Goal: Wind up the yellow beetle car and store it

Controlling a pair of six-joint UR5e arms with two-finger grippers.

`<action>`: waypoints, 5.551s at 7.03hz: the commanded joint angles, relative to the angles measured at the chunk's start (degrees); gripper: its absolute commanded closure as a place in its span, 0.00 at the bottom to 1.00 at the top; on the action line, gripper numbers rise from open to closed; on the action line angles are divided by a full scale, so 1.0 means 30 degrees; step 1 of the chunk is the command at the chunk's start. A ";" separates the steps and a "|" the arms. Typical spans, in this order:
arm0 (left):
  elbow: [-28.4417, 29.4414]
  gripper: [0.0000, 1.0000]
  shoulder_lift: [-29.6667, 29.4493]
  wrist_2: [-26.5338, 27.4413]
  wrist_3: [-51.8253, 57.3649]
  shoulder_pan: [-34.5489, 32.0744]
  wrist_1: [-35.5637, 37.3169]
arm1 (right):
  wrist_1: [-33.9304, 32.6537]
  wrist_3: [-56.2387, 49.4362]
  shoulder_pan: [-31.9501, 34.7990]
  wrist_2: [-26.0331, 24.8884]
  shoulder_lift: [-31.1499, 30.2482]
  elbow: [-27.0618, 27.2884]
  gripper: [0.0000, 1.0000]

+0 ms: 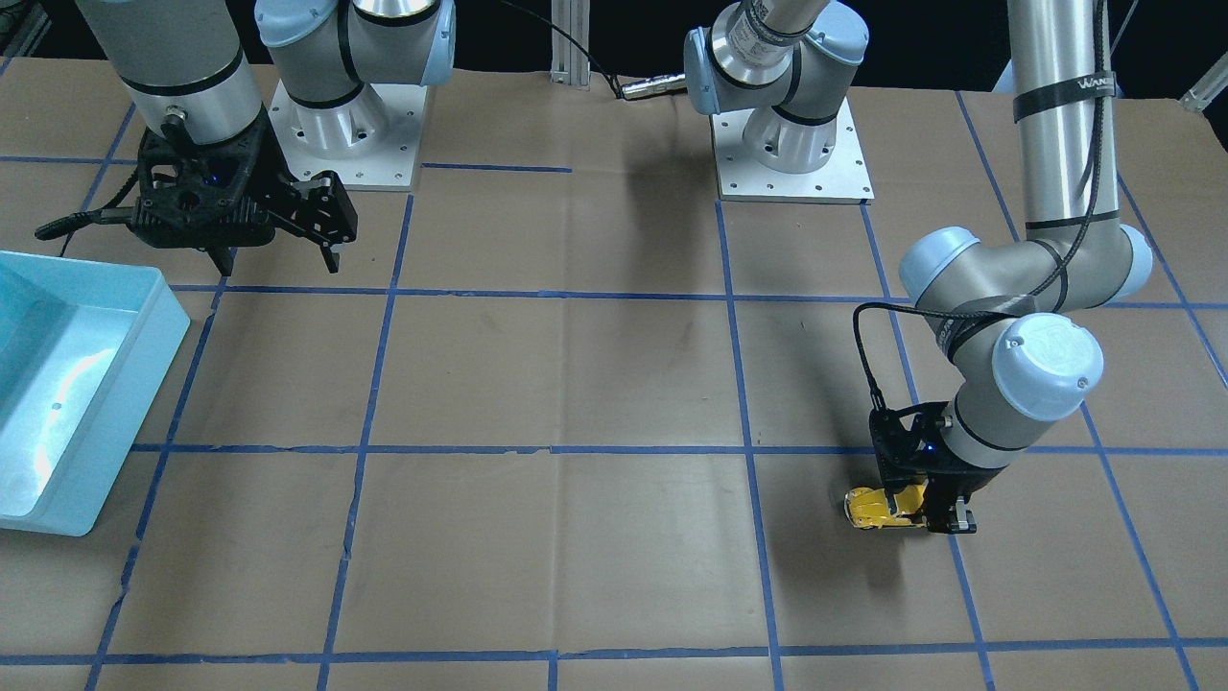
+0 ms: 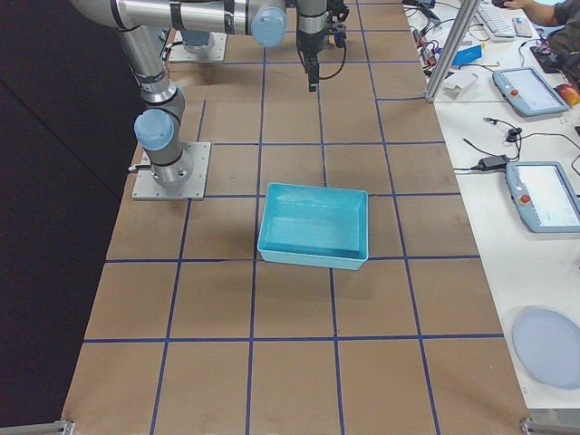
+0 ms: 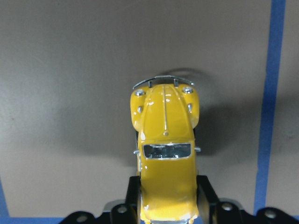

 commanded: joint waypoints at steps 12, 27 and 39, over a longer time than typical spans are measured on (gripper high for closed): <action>-0.0159 1.00 -0.0572 -0.0938 -0.1857 -0.2488 0.0003 | 0.0010 -0.0010 -0.0088 -0.0002 0.0000 0.0176 0.00; -0.0247 1.00 -0.0777 -0.0967 -0.1652 -0.1551 0.0149 | 0.0010 0.0049 -0.0058 -0.0002 0.0000 0.0176 0.00; -0.0218 1.00 -0.0543 -0.0996 -0.0275 -0.0058 -0.0085 | 0.0010 0.0136 0.0000 0.0028 0.0000 0.0176 0.00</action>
